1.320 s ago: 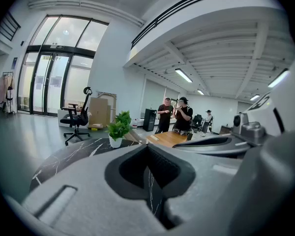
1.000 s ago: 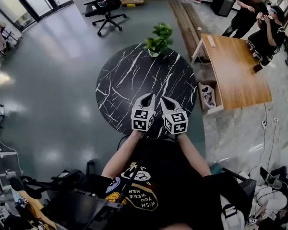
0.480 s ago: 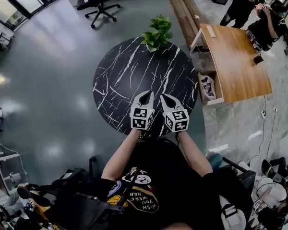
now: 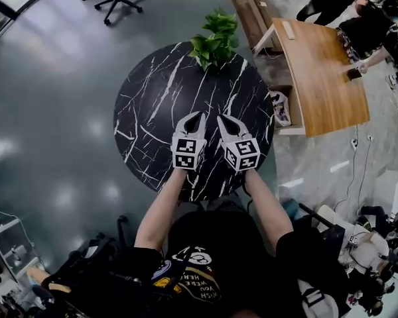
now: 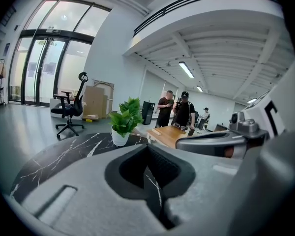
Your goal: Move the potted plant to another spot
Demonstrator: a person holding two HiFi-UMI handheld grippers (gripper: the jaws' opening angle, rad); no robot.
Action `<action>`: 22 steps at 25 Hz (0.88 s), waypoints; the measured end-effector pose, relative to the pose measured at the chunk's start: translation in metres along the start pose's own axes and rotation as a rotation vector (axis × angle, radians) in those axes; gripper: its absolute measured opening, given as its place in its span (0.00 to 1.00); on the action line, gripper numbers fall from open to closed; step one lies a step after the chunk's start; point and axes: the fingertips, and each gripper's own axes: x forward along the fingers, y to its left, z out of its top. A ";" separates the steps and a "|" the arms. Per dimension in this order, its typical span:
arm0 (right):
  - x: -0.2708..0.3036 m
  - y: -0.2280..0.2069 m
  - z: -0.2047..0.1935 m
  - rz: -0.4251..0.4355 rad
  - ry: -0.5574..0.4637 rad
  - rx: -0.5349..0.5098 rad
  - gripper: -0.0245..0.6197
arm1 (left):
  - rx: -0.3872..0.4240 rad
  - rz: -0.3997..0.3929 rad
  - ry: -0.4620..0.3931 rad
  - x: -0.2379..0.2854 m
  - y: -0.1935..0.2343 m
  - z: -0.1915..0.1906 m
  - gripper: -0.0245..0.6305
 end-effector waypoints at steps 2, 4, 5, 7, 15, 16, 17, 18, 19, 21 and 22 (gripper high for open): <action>0.023 -0.016 -0.004 0.010 -0.003 -0.009 0.04 | -0.009 0.002 0.011 0.024 0.010 -0.008 0.04; 0.054 -0.035 -0.012 0.027 -0.002 -0.011 0.14 | -0.003 0.010 0.018 0.050 0.023 -0.014 0.04; 0.072 -0.045 -0.018 0.034 0.005 -0.010 0.19 | -0.001 0.017 0.019 0.062 0.031 -0.016 0.04; 0.110 -0.066 -0.031 0.032 0.030 -0.023 0.27 | -0.010 0.032 0.019 0.082 0.045 -0.018 0.04; 0.252 -0.153 -0.042 -0.057 0.136 -0.120 0.72 | -0.057 0.079 0.009 0.114 0.092 -0.024 0.04; 0.265 -0.158 -0.041 -0.057 0.145 -0.121 0.75 | -0.064 0.082 0.006 0.115 0.096 -0.024 0.04; 0.277 -0.162 -0.041 -0.056 0.154 -0.118 0.79 | -0.071 0.085 0.002 0.115 0.100 -0.024 0.04; 0.290 -0.165 -0.040 -0.057 0.162 -0.113 0.82 | -0.077 0.086 -0.002 0.115 0.104 -0.024 0.04; 0.301 -0.168 -0.039 -0.065 0.164 -0.107 0.84 | -0.085 0.087 -0.005 0.115 0.108 -0.025 0.04; 0.320 -0.178 -0.036 -0.103 0.144 -0.077 0.86 | -0.115 0.086 -0.008 0.113 0.112 -0.028 0.04; 0.327 -0.183 -0.034 -0.130 0.122 -0.051 0.85 | -0.134 0.087 -0.008 0.111 0.113 -0.030 0.04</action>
